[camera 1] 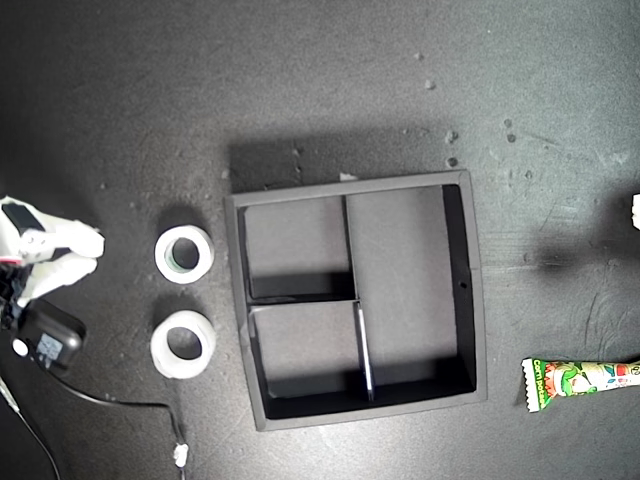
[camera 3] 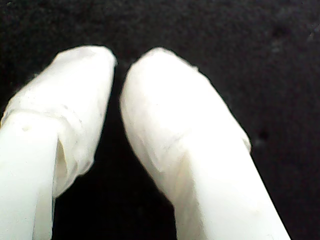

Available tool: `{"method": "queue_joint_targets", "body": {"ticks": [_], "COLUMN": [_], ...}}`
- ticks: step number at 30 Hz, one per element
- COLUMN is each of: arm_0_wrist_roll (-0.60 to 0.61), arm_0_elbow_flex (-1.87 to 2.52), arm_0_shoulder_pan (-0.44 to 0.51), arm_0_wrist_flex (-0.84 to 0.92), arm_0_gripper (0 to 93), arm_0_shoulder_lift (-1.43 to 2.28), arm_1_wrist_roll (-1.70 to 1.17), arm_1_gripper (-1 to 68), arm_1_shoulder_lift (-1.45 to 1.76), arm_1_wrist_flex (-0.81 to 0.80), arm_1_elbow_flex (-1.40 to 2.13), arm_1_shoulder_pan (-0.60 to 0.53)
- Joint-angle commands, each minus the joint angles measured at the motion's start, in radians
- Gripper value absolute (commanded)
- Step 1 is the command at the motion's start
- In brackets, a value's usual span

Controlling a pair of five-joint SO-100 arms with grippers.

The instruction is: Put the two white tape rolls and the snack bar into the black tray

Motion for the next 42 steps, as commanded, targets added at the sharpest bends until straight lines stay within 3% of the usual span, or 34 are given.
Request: {"method": "queue_joint_targets", "body": {"ticks": [1, 16, 25, 28, 32, 35, 38, 42], "arm_0_wrist_roll": [-0.114, -0.058, 0.256, 0.321, 0.29, 0.284, 0.288, 0.305], "arm_0_elbow_flex": [0.057, 0.052, -0.127, -0.132, -0.123, -0.163, -0.279, -0.609], "arm_0_shoulder_pan": [-0.017, -0.006, 0.015, -0.025, -0.066, -0.046, -0.031, -0.011], "arm_0_wrist_flex": [-0.071, -0.121, -0.465, -0.603, -0.646, -0.637, -0.629, -0.561], "arm_0_gripper": [0.3, 0.1, 12.9, 14.7, 20.8, 22.6, 23.9, 23.0], "arm_0_shoulder_lift": [0.049, 0.048, 0.048, 0.048, 0.049, 0.028, -0.121, -0.532], "arm_1_wrist_roll": [0.031, -0.041, -0.244, 0.054, 0.586, 0.683, 0.592, 0.141], "arm_1_gripper": [-0.4, -0.4, -0.3, -0.3, -0.2, -0.2, -0.2, 0.5], "arm_1_shoulder_lift": [-0.003, -0.003, -0.002, -0.002, -0.002, -0.002, -0.003, -0.003], "arm_1_wrist_flex": [-0.19, -0.238, -0.598, -0.514, -0.353, -0.345, -0.38, -0.658], "arm_1_elbow_flex": [0.012, 0.012, 0.012, 0.012, 0.012, 0.012, 0.012, 0.012], "arm_1_shoulder_pan": [0.121, 0.08, -0.087, -0.008, 0.018, 0.025, 0.054, 0.021]}}
